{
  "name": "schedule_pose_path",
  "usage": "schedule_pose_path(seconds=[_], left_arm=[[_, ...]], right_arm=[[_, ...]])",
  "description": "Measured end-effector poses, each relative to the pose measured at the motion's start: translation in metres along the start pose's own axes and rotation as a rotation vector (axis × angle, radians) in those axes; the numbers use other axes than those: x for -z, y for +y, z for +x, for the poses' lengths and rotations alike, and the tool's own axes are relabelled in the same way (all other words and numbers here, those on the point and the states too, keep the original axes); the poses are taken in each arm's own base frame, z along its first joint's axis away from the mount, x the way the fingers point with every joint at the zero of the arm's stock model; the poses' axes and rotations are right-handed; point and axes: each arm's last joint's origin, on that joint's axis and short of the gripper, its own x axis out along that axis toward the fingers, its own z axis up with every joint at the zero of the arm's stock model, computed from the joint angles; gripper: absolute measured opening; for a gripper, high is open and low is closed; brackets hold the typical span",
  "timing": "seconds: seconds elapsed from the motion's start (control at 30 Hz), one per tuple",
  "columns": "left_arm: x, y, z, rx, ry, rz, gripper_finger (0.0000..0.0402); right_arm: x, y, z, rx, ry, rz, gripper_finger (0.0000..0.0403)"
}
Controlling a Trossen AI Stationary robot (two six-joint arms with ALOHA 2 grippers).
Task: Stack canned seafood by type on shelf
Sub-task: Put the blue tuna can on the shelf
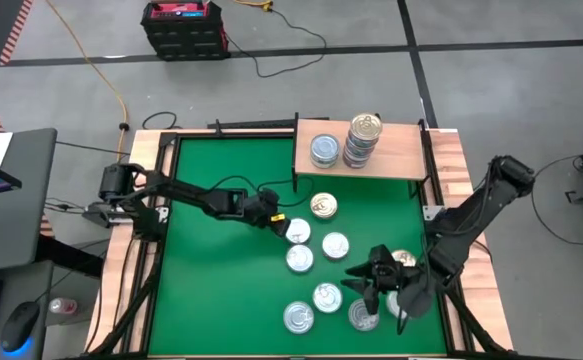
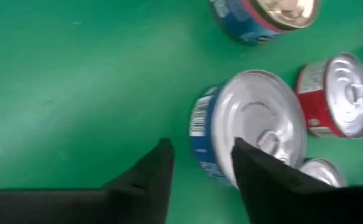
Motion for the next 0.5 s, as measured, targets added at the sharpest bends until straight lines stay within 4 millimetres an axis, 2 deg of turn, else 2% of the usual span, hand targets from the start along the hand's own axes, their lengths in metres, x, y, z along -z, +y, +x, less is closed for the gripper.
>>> schedule_pose_path(seconds=[0.13,0.27,0.37,0.5], left_arm=[[-0.003,0.0012,0.0004,0.022,0.017,-0.007,0.0074],[-0.004,-0.0003,0.0004,0.059,0.036,-0.014,0.004],[-0.0034,-0.0008,0.0003,0.052,0.026,-0.017,0.0049],[-0.0038,-0.0023,0.0002,0.054,0.004,-0.058,0.0102]], right_arm=[[0.0017,0.0041,0.0009,-0.004,0.002,-0.007,0.0188],[-0.0018,0.0051,0.0024,-0.001,-0.008,-0.023,0.0181],[-0.0045,0.0044,0.0041,0.003,-0.015,-0.033,0.0177],[-0.0062,0.0051,0.0051,-0.002,-0.022,-0.029,0.0175]])
